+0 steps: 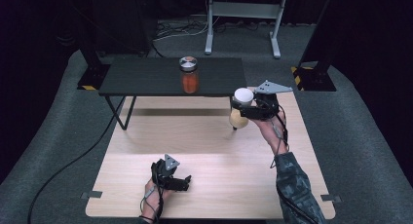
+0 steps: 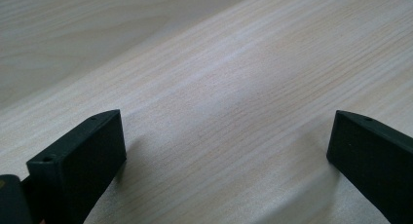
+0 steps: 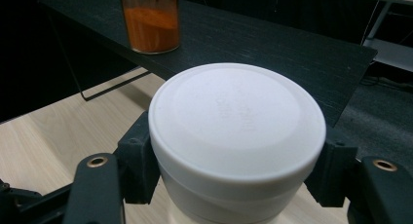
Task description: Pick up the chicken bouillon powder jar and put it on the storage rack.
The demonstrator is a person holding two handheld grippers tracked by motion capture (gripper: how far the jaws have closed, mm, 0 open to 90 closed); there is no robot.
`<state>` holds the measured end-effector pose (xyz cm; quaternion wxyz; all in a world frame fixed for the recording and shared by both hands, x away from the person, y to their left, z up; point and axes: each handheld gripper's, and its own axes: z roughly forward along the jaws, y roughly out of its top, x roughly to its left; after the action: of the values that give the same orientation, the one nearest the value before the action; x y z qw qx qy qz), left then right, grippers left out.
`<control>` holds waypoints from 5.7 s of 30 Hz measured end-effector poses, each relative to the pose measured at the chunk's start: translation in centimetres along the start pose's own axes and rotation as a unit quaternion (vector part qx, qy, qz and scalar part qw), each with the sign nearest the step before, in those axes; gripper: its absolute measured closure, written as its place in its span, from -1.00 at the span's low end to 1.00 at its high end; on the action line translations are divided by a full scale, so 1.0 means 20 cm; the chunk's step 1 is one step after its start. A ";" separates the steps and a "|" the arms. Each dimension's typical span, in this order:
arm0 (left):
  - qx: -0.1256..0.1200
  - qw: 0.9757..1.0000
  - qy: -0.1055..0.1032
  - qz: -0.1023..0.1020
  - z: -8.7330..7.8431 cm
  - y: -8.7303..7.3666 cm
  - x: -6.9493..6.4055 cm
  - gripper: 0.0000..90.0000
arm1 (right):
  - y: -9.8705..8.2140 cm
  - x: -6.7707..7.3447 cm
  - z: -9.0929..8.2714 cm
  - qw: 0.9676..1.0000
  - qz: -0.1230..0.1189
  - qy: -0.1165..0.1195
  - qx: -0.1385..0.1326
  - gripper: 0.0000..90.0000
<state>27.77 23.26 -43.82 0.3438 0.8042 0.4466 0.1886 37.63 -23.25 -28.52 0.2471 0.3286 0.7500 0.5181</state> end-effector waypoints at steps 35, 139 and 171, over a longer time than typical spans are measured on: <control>0.000 1.000 0.000 0.000 0.00 0.00 0.00 -0.99 | 0.13 -0.02 -0.02 1.000 -0.011 0.008 -0.001 -0.27; -0.001 1.000 0.000 -0.001 0.00 0.00 0.00 -0.99 | 0.56 -0.06 0.11 1.000 -0.010 0.001 -0.007 -0.27; 0.000 1.000 0.000 0.000 0.00 0.00 0.00 -0.99 | 0.59 -0.05 0.22 1.000 -0.006 -0.002 0.001 -0.27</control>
<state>27.77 23.26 -43.81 0.3438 0.8044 0.4464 0.1884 44.21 -18.37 -18.88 0.2517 0.3251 0.7519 0.5155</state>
